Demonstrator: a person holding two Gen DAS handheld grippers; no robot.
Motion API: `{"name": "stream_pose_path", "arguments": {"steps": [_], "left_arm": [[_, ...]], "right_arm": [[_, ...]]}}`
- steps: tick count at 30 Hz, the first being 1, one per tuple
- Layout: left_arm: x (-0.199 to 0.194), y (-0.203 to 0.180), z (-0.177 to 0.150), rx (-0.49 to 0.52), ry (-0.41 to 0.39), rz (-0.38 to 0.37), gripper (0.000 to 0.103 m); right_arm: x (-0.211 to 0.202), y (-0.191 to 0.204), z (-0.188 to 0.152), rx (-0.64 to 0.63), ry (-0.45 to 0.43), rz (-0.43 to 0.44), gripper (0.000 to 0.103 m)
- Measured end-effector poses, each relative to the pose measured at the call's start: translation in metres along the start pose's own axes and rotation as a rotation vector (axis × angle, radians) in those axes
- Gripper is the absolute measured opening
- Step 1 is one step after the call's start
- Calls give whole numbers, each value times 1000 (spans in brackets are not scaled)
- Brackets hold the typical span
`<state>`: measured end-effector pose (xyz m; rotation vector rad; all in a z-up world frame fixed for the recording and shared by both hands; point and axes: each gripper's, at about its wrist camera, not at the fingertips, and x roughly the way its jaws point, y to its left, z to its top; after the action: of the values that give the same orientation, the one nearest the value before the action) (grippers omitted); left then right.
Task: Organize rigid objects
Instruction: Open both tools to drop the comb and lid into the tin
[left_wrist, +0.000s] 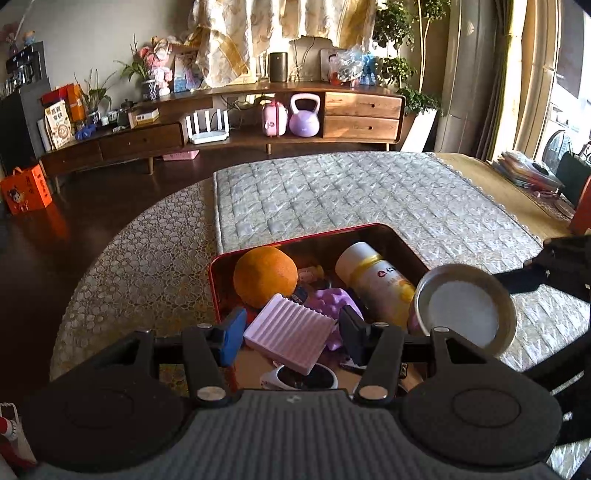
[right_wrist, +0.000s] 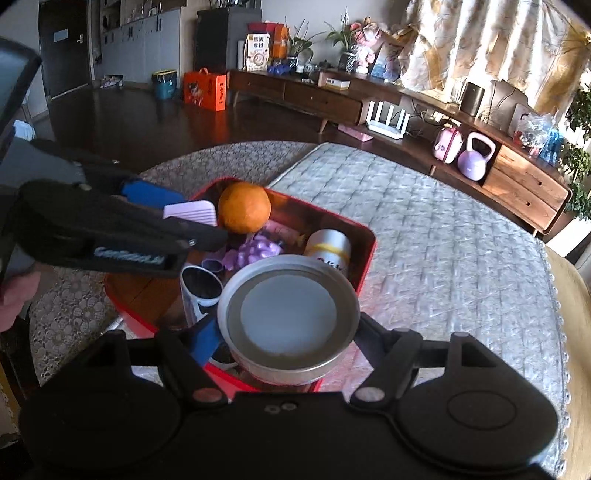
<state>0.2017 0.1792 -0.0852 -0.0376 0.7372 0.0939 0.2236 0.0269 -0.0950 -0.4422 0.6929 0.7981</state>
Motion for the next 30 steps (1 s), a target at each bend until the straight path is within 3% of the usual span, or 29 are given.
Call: {"name": "stream_pose_path", "arguments": {"steps": [9,19,30], "left_arm": [[23,-1,0,-14,26,-4,54],[35,3,-7,-64,58,-37,51],[22,6,-14,-94,62,-37,51]], "right_arm": [[14,0,3,-6,17,8,75],[14,9,-2,-49,3,-51,77],[-9,-6,-2,67,-45,-11,82]]}}
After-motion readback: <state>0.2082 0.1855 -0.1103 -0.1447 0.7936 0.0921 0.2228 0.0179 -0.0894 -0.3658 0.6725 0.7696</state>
